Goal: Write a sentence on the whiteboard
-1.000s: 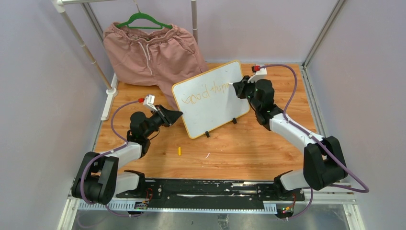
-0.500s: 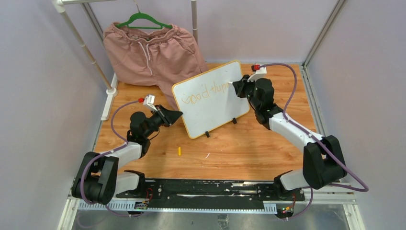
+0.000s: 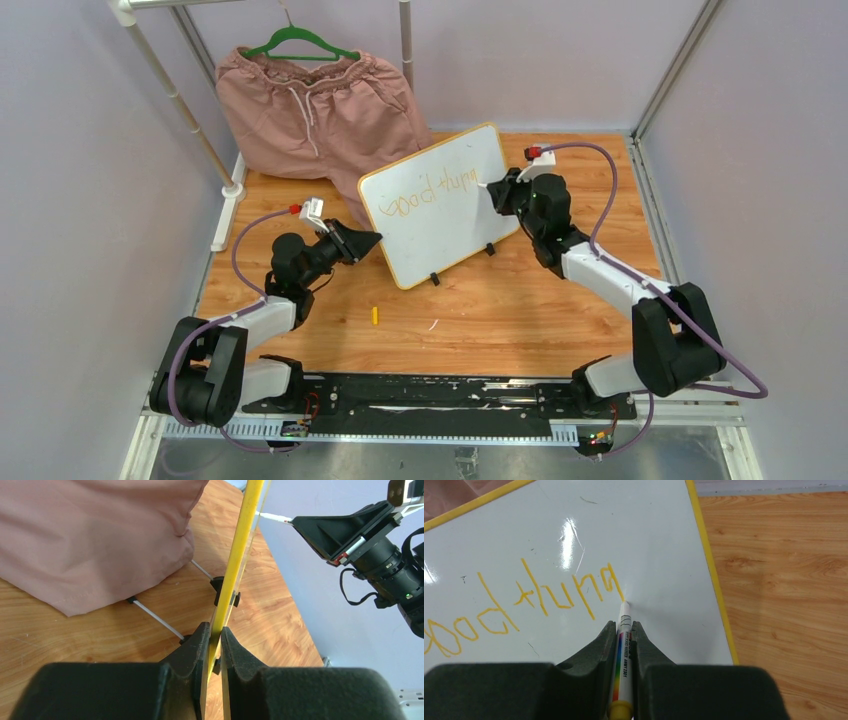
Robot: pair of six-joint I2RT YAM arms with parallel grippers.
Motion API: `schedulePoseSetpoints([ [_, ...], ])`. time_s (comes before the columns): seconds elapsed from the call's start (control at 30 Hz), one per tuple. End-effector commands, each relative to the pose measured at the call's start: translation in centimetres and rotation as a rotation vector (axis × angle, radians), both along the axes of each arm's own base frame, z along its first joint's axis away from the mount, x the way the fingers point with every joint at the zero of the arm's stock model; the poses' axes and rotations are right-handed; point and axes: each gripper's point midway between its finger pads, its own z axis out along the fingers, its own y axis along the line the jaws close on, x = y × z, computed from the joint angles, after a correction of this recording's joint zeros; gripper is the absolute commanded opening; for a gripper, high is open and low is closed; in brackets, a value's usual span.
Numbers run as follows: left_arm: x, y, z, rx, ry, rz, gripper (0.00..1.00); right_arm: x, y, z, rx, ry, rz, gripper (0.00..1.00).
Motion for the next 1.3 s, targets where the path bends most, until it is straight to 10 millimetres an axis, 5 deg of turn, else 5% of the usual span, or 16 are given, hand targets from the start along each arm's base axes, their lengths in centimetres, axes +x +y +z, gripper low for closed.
schedulePoseSetpoints([
  [0.0,-0.1,-0.1,1.3,-0.008,-0.051,-0.006,0.16,-0.7,-0.2,-1.0,0.004,0.027,0.007,0.0],
  [0.63,-0.3,-0.2,1.3,-0.007,-0.054,-0.01,0.16,-3.5,4.5,-0.5,0.014,0.029,0.133,0.0],
  [1.0,-0.3,-0.2,1.3,-0.005,-0.056,-0.009,0.16,-1.6,-1.2,4.5,0.034,-0.073,-0.045,0.0],
  [1.27,-0.3,-0.2,1.2,-0.003,-0.056,-0.009,0.16,0.8,-2.3,5.4,0.057,-0.086,-0.079,0.0],
])
